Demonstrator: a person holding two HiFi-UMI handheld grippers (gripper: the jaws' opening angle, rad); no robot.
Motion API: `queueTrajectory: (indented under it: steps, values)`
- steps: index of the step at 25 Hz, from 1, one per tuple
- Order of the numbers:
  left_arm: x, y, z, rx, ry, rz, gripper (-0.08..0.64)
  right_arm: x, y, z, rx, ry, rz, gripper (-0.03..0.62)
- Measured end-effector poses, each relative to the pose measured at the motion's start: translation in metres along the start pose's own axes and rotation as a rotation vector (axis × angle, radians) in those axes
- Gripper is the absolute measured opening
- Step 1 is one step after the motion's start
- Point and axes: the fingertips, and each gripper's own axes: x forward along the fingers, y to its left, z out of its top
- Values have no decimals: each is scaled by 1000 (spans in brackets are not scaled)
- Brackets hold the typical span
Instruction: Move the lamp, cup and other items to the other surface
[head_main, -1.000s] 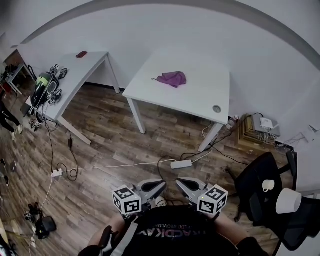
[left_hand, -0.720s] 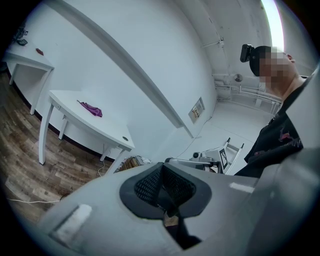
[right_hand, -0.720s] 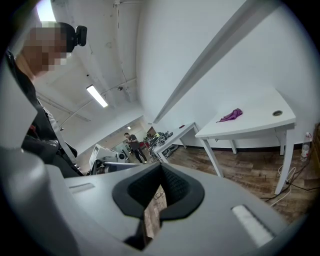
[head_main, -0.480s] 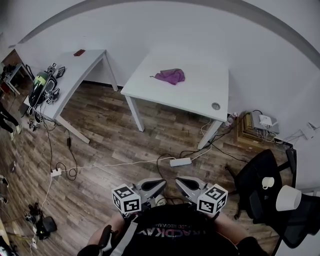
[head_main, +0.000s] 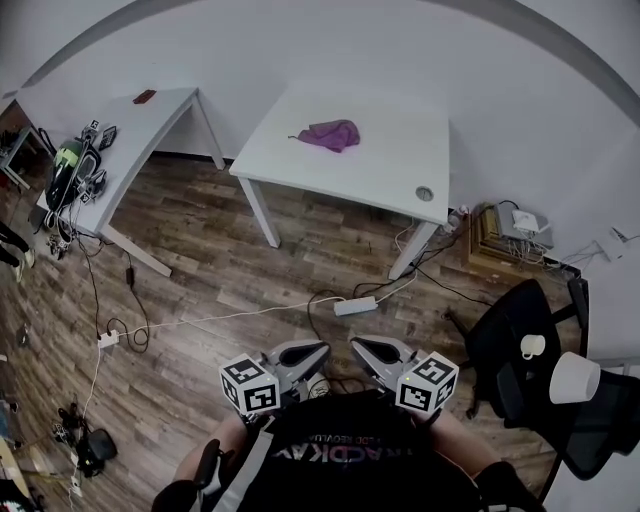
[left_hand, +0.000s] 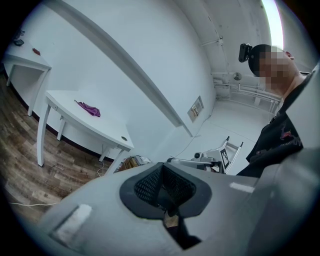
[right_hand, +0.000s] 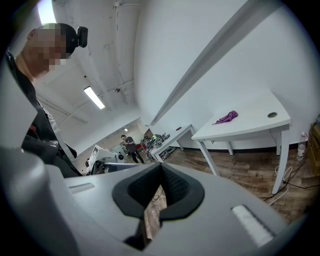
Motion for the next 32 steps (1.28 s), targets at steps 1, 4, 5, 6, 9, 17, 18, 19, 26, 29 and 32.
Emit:
queueTrajectory:
  steps: [1,4,5,6,9,17,18,19,26,29,32]
  values:
    - [2,2,3,9,-2,6,3,0,-3,3,-5,-3,-1,5]
    - [4,7,4,14,0,16,3,1,-6,8,-4,-15,-14,5]
    - [3,8,2,6,0,18,3,0,-7,7,4,-18,-19,5]
    - [2,9,0,-5,1,22,3,0,-8,5,13,-18,-26,5]
    - [-1,14,-6,-35,2,35,3,-2,-13,-1,35,-14,-47,5]
    - [-10,28,-9,-71,-5,31,3,7,-16,2,54,-28,-93,5]
    - [-13,30,-8,-73,-6,28,3,9,-15,2,54,-30,-101,5]
    - [-15,31,-7,-75,-8,25,3,11,-14,3,54,-33,-110,5]
    - [-22,36,1,-80,-23,-15,3,15,-10,16,21,-68,-169,6]
    - [-24,36,6,-71,-32,-18,3,14,-16,23,27,-79,-185,6]
    - [-32,44,16,-67,-60,8,3,24,-20,37,24,-92,-173,6]
